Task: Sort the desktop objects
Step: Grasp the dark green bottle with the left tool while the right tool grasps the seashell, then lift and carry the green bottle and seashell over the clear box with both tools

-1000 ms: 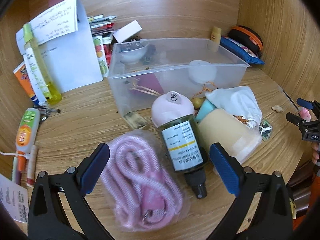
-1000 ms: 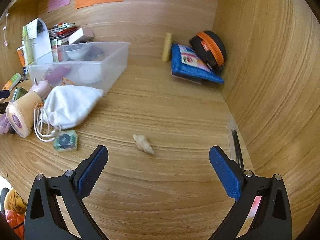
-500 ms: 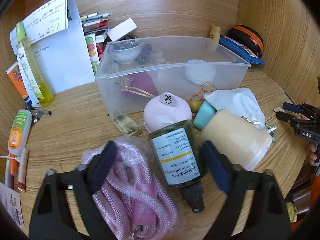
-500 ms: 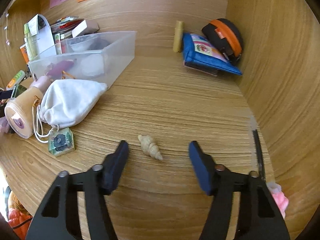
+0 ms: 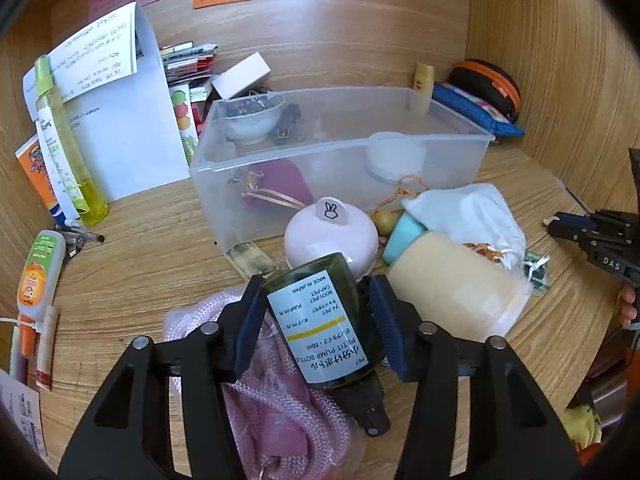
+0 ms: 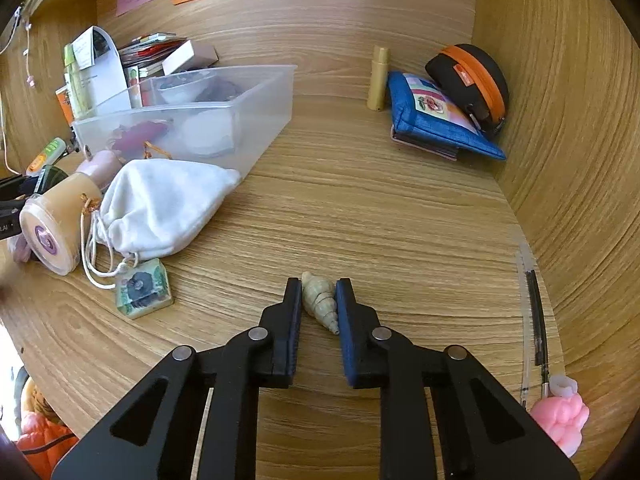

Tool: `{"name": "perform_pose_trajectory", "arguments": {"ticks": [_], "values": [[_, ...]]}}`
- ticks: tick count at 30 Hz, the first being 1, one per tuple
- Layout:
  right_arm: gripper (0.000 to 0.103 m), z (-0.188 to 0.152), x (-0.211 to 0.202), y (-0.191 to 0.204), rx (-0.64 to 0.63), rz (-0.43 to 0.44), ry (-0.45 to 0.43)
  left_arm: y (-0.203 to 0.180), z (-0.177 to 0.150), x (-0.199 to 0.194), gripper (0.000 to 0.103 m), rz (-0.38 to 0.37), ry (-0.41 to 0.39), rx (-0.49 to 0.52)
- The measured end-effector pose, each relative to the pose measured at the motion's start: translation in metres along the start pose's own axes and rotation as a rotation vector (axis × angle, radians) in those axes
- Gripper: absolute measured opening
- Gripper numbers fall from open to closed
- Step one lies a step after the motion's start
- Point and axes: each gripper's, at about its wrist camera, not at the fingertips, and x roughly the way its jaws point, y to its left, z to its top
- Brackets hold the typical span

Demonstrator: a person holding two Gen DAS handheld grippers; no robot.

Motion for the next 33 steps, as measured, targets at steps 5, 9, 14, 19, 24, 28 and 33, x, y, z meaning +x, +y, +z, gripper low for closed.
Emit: {"name": "perform_pose_trajectory", "arguments": {"ticks": [5, 9, 14, 19, 24, 28, 33], "values": [[0.015, 0.008, -0.009, 0.003, -0.003, 0.016, -0.031, 0.004, 0.001, -0.012, 0.051, 0.004, -0.037, -0.014], [0.015, 0.018, -0.017, 0.010, -0.013, 0.034, -0.063, 0.007, 0.003, -0.021, 0.049, 0.008, -0.063, -0.024], [0.015, 0.031, -0.024, 0.024, -0.035, 0.063, -0.098, 0.011, 0.003, -0.030, 0.047, -0.002, -0.088, -0.042], [0.015, 0.045, -0.027, 0.036, -0.043, 0.106, -0.135, 0.014, 0.005, -0.039, 0.044, -0.037, -0.114, -0.067], [0.015, 0.059, -0.029, 0.051, -0.058, 0.146, -0.166, 0.014, 0.012, -0.052, 0.044, -0.030, -0.161, -0.071], [0.015, 0.071, -0.031, 0.060, -0.070, 0.177, -0.188, 0.017, 0.020, -0.061, 0.044, -0.015, -0.195, -0.077], [0.015, 0.088, -0.035, 0.069, -0.084, 0.198, -0.227, 0.020, 0.034, -0.069, 0.044, -0.004, -0.235, -0.083]]}}
